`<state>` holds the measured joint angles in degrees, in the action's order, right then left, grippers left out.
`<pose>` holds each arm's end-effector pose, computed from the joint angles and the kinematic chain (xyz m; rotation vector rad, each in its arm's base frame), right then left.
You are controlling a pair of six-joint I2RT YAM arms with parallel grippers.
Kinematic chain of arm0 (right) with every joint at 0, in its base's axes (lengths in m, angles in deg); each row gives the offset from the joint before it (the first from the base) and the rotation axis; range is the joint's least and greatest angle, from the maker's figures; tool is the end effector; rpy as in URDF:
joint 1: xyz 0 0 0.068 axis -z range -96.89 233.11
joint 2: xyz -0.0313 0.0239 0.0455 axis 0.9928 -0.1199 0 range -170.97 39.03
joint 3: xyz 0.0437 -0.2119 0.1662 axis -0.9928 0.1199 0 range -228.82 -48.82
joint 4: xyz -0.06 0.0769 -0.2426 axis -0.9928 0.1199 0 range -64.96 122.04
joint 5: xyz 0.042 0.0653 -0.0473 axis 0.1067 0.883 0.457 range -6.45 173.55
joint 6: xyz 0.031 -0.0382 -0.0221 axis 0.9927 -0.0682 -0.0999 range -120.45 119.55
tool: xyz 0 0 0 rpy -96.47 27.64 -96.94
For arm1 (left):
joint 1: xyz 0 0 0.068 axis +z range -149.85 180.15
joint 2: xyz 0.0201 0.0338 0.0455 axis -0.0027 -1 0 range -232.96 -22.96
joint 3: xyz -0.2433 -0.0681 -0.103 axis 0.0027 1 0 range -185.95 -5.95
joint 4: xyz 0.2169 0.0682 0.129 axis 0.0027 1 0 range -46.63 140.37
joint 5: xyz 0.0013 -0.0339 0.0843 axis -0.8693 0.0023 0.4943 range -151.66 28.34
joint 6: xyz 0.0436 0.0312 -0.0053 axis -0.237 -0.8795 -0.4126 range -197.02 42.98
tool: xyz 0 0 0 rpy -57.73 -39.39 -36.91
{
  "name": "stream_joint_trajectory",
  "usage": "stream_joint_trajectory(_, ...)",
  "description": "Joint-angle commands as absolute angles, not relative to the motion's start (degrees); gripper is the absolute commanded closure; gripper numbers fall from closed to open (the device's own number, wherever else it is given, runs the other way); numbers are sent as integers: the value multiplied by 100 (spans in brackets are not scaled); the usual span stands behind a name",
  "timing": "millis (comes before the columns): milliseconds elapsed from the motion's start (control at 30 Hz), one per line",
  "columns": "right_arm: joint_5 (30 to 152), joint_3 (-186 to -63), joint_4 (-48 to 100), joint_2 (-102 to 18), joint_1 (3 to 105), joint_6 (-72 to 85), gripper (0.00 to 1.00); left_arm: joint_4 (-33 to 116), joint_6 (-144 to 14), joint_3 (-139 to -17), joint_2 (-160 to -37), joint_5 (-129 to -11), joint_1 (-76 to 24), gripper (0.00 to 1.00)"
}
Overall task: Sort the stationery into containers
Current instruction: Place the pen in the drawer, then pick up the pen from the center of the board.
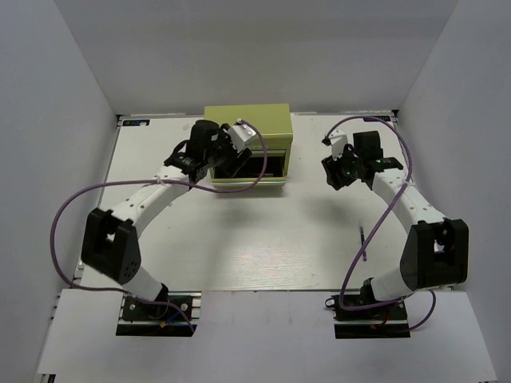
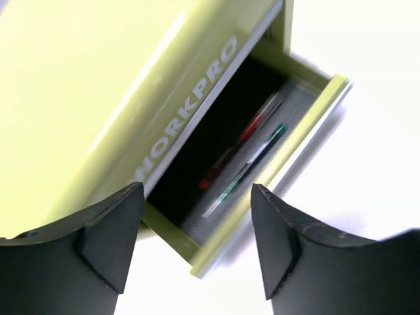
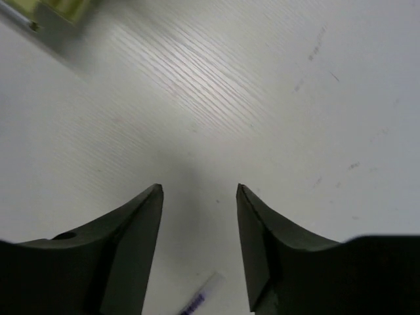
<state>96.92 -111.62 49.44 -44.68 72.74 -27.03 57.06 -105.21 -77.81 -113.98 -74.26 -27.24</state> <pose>0.3110 0.0654 0.2673 -0.8469 2.1796 0.1356 0.3224 -0.1758 0.2948 1.1082 1.8274 -0.2275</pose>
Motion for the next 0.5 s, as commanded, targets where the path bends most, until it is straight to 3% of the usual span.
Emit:
stream_joint_trajectory(0,8780,-11157,5306,-4473,7528,-2243,48,5935,-9035,-7584,-10541,-7283,-2692,23)
stream_joint_trajectory(233,8171,-11201,6272,-4772,8091,-2329,52,6121,-6889,-6582,-9750,-6748,-2587,8)
stream_joint_trajectory(367,8153,-11096,6722,-4790,8250,-2575,43,5893,-6209,-5940,-9416,-6615,-2586,0)
stream_joint_trajectory(467,8188,-10990,7178,-4781,8232,-2760,40,5840,-5875,-5685,-9257,-6448,-2586,0)
